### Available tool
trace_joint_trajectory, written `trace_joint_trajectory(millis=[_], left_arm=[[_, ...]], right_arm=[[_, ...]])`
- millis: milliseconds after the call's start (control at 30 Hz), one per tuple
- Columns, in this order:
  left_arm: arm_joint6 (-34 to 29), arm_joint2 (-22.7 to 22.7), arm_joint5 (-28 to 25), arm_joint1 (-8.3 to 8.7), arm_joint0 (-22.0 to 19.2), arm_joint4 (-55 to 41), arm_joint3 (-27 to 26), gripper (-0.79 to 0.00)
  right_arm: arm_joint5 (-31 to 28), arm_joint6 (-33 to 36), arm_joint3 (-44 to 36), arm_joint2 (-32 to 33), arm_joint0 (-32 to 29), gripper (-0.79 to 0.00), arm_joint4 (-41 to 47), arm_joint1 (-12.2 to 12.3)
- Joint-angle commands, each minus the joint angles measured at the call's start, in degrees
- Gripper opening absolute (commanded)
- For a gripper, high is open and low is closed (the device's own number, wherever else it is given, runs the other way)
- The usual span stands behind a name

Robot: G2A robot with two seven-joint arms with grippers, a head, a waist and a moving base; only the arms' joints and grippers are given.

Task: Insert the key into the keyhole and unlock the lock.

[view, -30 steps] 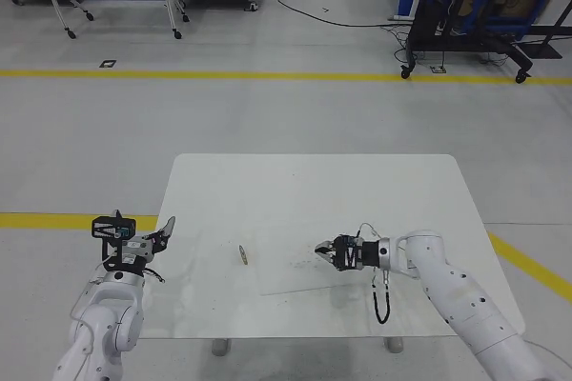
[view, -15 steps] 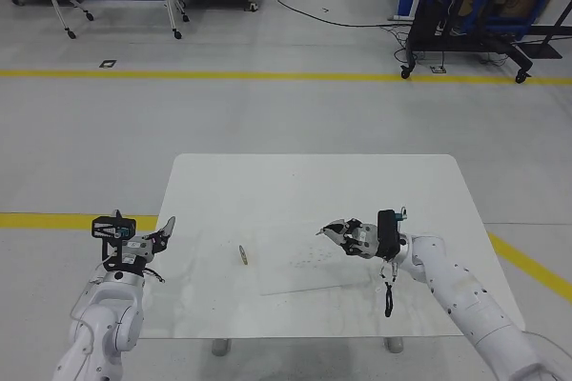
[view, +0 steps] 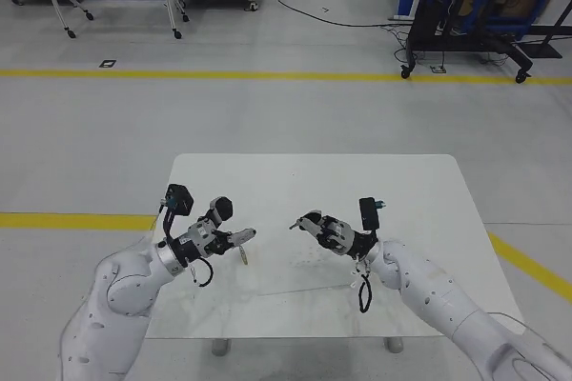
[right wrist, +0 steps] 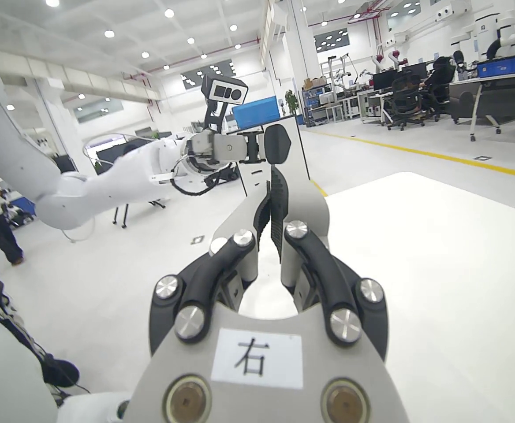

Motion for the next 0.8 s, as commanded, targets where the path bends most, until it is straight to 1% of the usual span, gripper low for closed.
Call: trace_joint_trajectory(millis=[0, 67, 100, 167, 233, 267, 300, 367, 400, 433, 467, 500, 600, 633, 700, 767], left_arm=[[-9.52, 3.65, -0.17, 0.1, -4.76, -12.41, 2.33, 0.0], [-16.02, 6.69, -0.72, 0.1, -8.54, -22.5, 5.86, 0.0], [-18.31, 7.55, -1.29, 0.1, -10.36, -25.78, 7.95, 0.0], [-20.58, 9.05, -4.24, -0.01, -13.26, -28.64, 12.36, -0.012], [-21.61, 11.24, -7.16, -0.3, -15.39, -32.22, 16.57, -0.052], [-21.12, 12.62, -7.66, -0.38, -16.42, -33.05, 18.15, -0.058], [-21.34, 13.79, -7.44, -0.38, -17.47, -33.0, 20.6, -0.095], [-19.91, 15.91, -8.86, -0.41, -19.35, -32.03, 23.04, -0.12], [-19.11, 17.0, -9.66, -0.41, -19.97, -31.93, 23.92, -0.12], [-18.41, 18.05, -10.37, -0.39, -20.56, -31.83, 24.61, -0.148], [-17.84, 19.08, -10.94, -0.34, -21.14, -31.58, 25.09, -0.209], [-17.48, 19.79, -11.29, -0.23, -21.84, -30.49, 25.66, -0.246], [-15.97, 21.26, -12.8, 0.0, -22.95, -29.48, 27.07, -0.311], [-15.63, 21.67, -13.14, 0.07, -23.22, -29.46, 27.43, -0.314], [-15.03, 22.49, -13.74, 0.21, -23.64, -29.74, 27.94, -0.363], [-14.54, 23.33, -14.23, 0.4, -23.95, -30.11, 28.19, -0.394]], right_arm=[[0.0, -0.15, 0.87, -3.58, 1.45, -0.785, 4.66, -0.12], [0.0, -0.92, 0.79, -6.39, 2.48, -0.785, 7.93, -0.23], [0.0, -1.61, 0.66, -7.69, 2.96, -0.785, 9.25, -0.21], [0.0, -3.24, -0.09, -10.41, 3.82, -0.785, 11.25, -0.05], [0.0, -4.87, -0.45, -13.14, 4.86, -0.785, 12.83, 0.26], [0.0, -4.87, -1.26, -14.37, 5.37, -0.785, 13.96, 0.39], [0.0, -4.87, -1.95, -15.58, 5.98, -0.785, 14.76, 0.55], [0.0, -4.87, -2.21, -17.44, 7.05, -0.785, 16.69, 0.87], [0.0, -4.87, -2.59, -18.4, 7.58, -0.785, 17.44, 0.96], [0.0, -4.87, -2.68, -19.22, 8.09, -0.785, 18.28, 1.03], [0.0, -4.87, -2.58, -19.93, 8.6, -0.785, 18.99, 1.07], [0.0, -4.87, -2.86, -20.62, 9.02, -0.785, 19.73, 1.06], [0.0, -4.87, -2.87, -22.16, 10.17, -0.785, 21.28, 1.03], [0.0, -4.88, -2.77, -22.56, 10.46, -0.785, 21.7, 1.0], [0.0, -4.88, -2.45, -23.11, 10.91, -0.785, 22.56, 0.94], [0.0, -4.88, -2.18, -23.39, 11.22, -0.785, 23.33, 0.89]])
